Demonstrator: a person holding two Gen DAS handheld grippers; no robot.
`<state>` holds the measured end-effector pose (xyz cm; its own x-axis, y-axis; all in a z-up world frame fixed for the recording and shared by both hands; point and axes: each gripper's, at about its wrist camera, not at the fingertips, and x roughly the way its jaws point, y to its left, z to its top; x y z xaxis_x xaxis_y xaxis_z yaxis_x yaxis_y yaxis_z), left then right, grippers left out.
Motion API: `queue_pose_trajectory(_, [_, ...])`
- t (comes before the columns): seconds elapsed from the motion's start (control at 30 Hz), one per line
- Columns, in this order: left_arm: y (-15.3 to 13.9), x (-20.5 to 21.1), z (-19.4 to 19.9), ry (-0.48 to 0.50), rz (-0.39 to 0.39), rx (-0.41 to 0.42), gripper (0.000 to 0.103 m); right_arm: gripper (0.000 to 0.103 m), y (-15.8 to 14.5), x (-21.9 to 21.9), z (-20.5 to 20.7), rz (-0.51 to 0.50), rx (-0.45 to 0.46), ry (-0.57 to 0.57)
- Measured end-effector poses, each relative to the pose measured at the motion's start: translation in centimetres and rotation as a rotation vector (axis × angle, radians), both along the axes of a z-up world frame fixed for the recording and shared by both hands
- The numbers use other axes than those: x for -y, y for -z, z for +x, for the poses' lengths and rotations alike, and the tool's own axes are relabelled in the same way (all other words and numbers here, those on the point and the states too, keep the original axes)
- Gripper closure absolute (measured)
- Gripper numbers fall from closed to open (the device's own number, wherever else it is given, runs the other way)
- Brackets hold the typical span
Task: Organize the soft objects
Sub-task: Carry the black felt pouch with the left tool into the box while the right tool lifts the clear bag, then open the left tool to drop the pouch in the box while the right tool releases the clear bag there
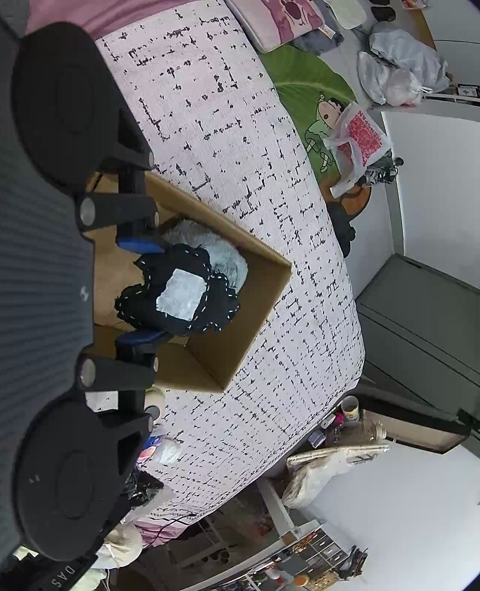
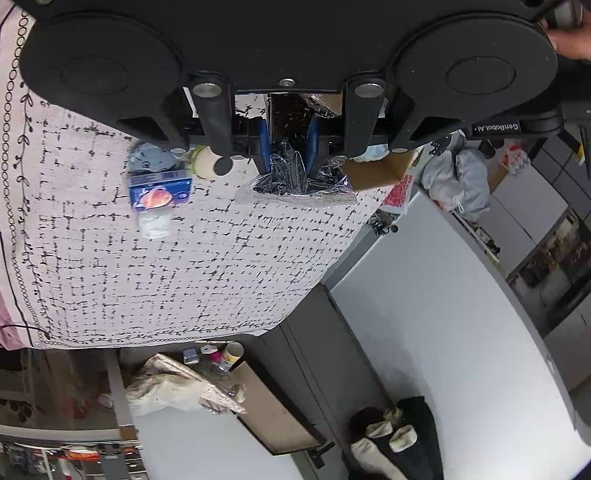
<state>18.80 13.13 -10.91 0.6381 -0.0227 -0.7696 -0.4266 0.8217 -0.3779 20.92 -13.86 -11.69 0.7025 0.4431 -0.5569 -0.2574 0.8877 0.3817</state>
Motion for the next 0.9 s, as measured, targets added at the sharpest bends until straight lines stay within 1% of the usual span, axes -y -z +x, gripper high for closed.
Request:
queue_pose_trajectory(0.2, [1.0, -1.1, 0.5, -0.007, -0.024, -0.014, 0.063, 0.083, 0.8, -2.0, 0.4, -0.035, -0.008, -0.012])
queue_pose_trajectory(0.4, [1.8, -1.3, 1.2, -0.002, -0.02, -0.025, 0.061, 0.083, 0.7, -3.4, 0.6, -0.032, 0.014, -0.013])
queue_pose_trajectory(0.57, [2.1, -1.4, 1.5, 0.008, -0.004, -0.025, 0.058, 0.083, 0.9, -4.5, 0.9, -0.033, 0.022, -0.025])
queue_pose_trajectory(0.77, [2.5, -1.8, 1.7, 0.01, -0.023, -0.037, 0.052, 0.083, 1.5, -6.0, 1.1, -0.046, 0.018, -0.05])
queue_pose_trajectory(0.9, [2.6, -2.2, 1.9, 0.001, -0.034, -0.053, 0.051, 0.083, 1.6, -6.9, 1.3, -0.053, 0.017, -0.061])
